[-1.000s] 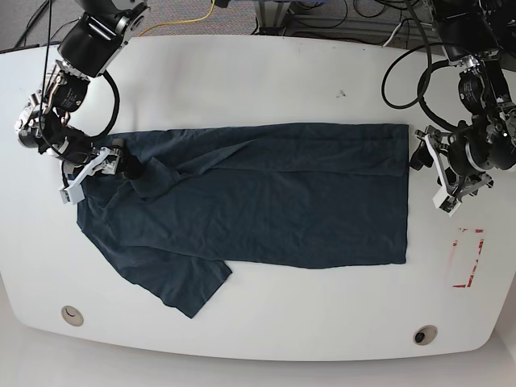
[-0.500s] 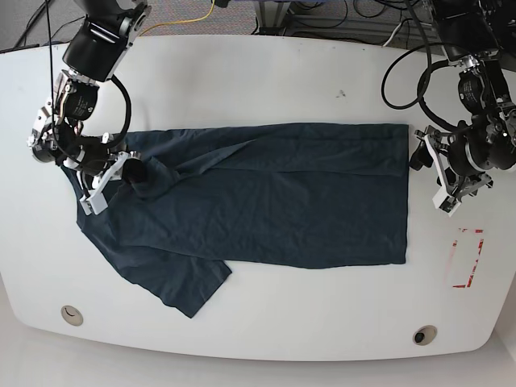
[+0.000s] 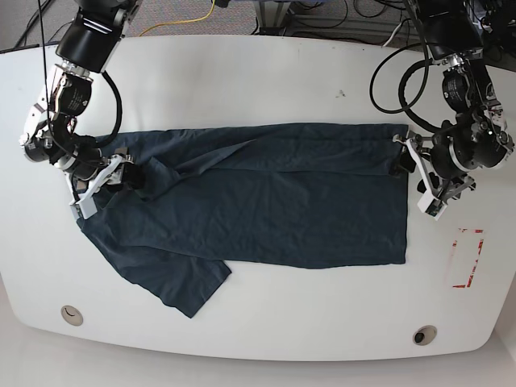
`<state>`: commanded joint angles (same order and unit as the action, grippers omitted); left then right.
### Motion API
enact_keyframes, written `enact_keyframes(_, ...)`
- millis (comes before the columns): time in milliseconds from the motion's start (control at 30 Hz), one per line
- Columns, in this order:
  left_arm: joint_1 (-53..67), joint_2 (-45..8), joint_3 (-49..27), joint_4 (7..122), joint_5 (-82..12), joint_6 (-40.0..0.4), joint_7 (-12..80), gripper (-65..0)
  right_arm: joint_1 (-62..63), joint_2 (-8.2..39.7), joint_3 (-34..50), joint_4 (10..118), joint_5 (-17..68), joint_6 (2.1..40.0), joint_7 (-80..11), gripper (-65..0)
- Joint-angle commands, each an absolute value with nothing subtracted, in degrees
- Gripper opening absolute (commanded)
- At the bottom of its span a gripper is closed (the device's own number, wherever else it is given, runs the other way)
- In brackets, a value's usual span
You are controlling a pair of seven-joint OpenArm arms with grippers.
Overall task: Layout the t-shirt on the table in an organized manner, then fold the t-shirt properly
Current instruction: 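Move the left gripper onto the shirt's opposite edge and grasp it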
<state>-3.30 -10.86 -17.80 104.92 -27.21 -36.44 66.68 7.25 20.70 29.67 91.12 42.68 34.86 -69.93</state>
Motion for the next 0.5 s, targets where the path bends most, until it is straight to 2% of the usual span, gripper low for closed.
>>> enact_keyframes(100, -3.1, -8.7, -14.5, 105.4, -22.6, -32.6, 61.1, -26.7, 6.4, 22.6, 29.7, 91.1, 40.8, 34.1, -68.3, -47.4)
enact_keyframes(167, -2.2, -8.0, -11.9, 105.4, -20.1, -31.4, 58.8, -26.7, 6.3, 23.3, 29.5, 91.1, 38.4, 33.7, -67.3, -47.6)
enact_keyframes(267, -1.5, -6.9, -8.0, 105.4, -16.0, -30.1, 55.3, -26.7, 6.2, 23.8, 29.4, 91.1, 33.5, 33.7, -66.1, -43.1)
enact_keyframes(400, -0.4, -6.1, -2.9, 105.0, -9.2, -26.9, 50.6, -26.7, 6.2, 23.3, 29.8, 90.9, 24.6, 34.2, -63.7, -32.0)
enact_keyframes(500, 1.2, -5.1, -1.0, 105.0, -5.6, -24.7, 47.4, -26.7, 6.0, 22.5, 29.8, 90.2, 19.7, 34.2, -60.7, -31.2)
